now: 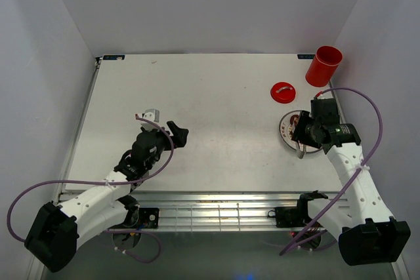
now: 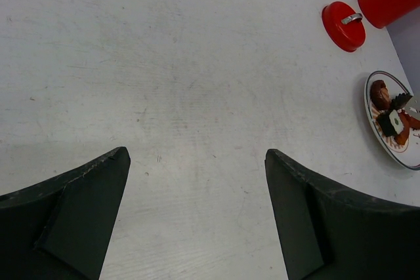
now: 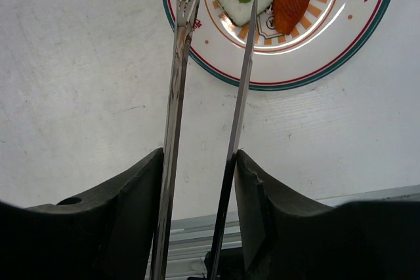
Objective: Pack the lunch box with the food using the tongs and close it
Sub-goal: Pick up the fake food from the plate.
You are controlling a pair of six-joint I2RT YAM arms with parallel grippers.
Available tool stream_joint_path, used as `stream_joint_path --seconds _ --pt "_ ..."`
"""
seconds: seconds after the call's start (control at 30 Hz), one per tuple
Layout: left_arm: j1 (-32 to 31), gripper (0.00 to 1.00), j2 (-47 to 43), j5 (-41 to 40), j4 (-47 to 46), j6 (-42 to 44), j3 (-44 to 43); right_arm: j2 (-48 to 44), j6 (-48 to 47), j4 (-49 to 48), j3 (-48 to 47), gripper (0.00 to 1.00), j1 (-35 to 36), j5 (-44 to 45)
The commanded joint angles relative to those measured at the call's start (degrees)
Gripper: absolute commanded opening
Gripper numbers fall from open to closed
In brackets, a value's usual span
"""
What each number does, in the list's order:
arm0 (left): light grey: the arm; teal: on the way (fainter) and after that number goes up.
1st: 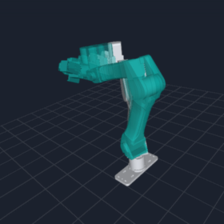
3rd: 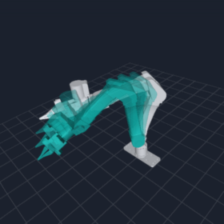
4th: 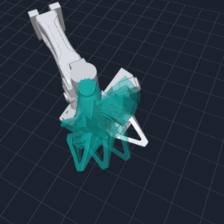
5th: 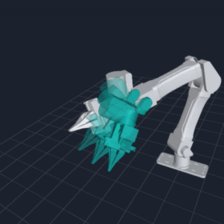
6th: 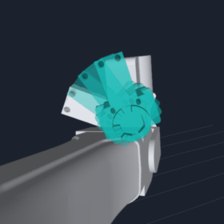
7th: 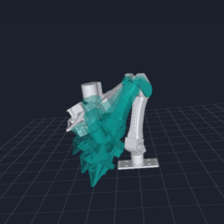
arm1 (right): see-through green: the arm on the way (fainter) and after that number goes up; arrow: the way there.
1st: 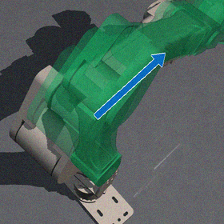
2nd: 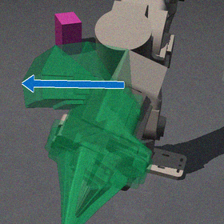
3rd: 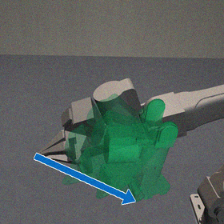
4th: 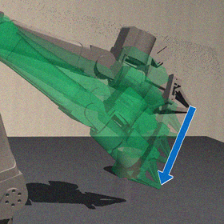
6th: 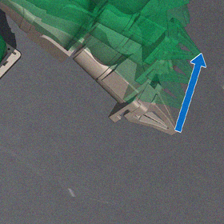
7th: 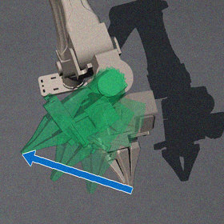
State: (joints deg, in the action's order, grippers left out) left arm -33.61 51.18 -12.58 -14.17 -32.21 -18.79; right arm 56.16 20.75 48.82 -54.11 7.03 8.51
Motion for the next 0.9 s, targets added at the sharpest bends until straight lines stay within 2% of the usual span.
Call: stream_joint_path --seconds 0.0,0.67,0.87 --pt "-0.32 0.95 -0.20 0.98 -0.59 -0.49 -0.02 -2.28 1.40 0.58 0.58 0.52 -0.17 -0.52" --pt "-0.32 0.95 4.46 2.30 -0.68 -0.66 -1.69 -1.14 -3.70 -1.44 4.00 0.59 -0.35 2.47" --pt "-0.32 0.95 3.23 2.38 -0.68 -0.75 -1.25 -0.35 -4.41 -3.90 5.85 0.61 -0.87 -0.07"
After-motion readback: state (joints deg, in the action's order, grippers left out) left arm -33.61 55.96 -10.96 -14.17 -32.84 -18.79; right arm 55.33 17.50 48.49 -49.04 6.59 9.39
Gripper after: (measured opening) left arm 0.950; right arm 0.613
